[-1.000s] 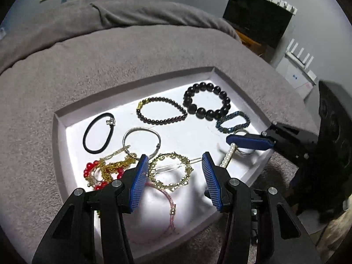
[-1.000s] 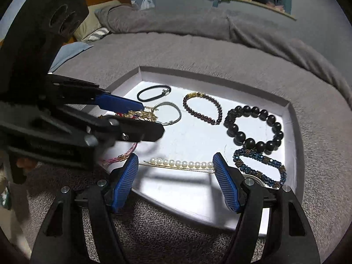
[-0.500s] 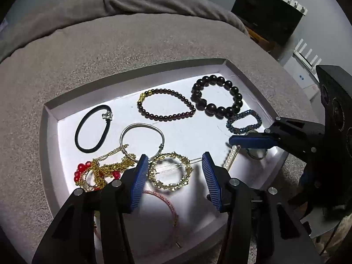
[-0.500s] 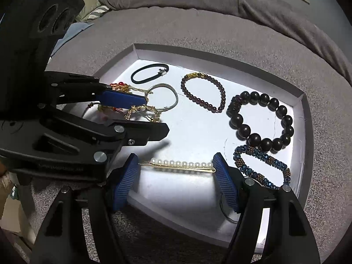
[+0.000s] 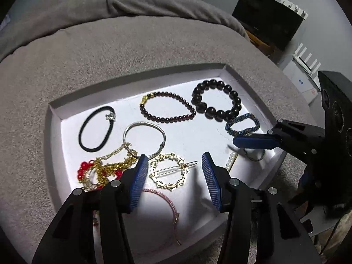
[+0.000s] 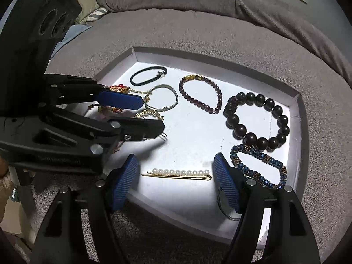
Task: Organize jewelry
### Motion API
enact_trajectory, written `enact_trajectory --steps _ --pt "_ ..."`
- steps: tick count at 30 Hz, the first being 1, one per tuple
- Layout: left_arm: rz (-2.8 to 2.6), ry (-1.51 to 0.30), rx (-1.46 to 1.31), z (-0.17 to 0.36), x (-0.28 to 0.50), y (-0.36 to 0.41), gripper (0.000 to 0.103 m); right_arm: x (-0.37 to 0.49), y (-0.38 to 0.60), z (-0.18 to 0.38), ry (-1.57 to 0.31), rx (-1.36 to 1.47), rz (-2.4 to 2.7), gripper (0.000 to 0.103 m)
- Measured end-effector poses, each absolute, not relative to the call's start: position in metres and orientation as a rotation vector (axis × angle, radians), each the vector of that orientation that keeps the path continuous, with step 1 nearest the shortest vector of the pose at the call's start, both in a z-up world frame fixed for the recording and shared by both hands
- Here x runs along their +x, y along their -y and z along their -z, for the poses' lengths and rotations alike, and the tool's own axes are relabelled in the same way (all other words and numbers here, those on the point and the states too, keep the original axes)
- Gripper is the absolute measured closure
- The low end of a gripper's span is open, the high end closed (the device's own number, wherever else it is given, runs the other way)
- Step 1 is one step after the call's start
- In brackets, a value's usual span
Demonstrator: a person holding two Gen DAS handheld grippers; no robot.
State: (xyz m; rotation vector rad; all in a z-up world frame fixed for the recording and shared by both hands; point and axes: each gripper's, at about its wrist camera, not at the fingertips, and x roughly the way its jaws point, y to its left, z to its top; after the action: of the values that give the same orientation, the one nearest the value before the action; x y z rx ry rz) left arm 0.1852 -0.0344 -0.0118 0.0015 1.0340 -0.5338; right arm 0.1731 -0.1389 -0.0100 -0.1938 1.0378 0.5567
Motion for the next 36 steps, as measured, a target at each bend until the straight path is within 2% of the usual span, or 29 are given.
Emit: enact_trajectory --steps 11,12,17,19,22,25,32,36 --pt "0.526 -0.947 -0.012 -0.031 0.152 0.020 0.051 0.139 0.159 -0.025 -0.969 -0.149 -0.547 0.030" --pt "0.522 -0.939 -0.009 -0.035 0.146 0.018 0.049 0.135 0.162 -0.027 -0.966 -0.145 -0.543 0.026" --pt "0.482 -0.902 0.016 -0.043 0.121 0.007 0.039 0.111 0.182 -0.037 -0.933 -0.123 -0.501 0.023" --pt "0.438 -0.884 0.034 -0.044 0.109 0.003 0.021 0.101 0.191 -0.041 -0.918 -0.103 -0.471 0.015" --pt "0.387 -0.860 0.063 -0.044 0.091 -0.002 0.017 0.086 0.203 -0.046 -0.885 -0.077 -0.424 0.006" --pt "0.331 -0.852 0.073 -0.043 0.071 -0.008 0.010 0.073 0.210 -0.048 -0.865 -0.066 -0.379 0.006" --pt "0.203 -0.896 0.059 -0.037 0.043 -0.013 0.008 0.049 0.219 -0.050 -0.823 0.012 -0.243 0.006" --pt "0.119 -0.860 0.112 -0.036 0.032 -0.006 0.006 0.047 0.220 -0.049 -0.860 0.060 -0.144 0.006"
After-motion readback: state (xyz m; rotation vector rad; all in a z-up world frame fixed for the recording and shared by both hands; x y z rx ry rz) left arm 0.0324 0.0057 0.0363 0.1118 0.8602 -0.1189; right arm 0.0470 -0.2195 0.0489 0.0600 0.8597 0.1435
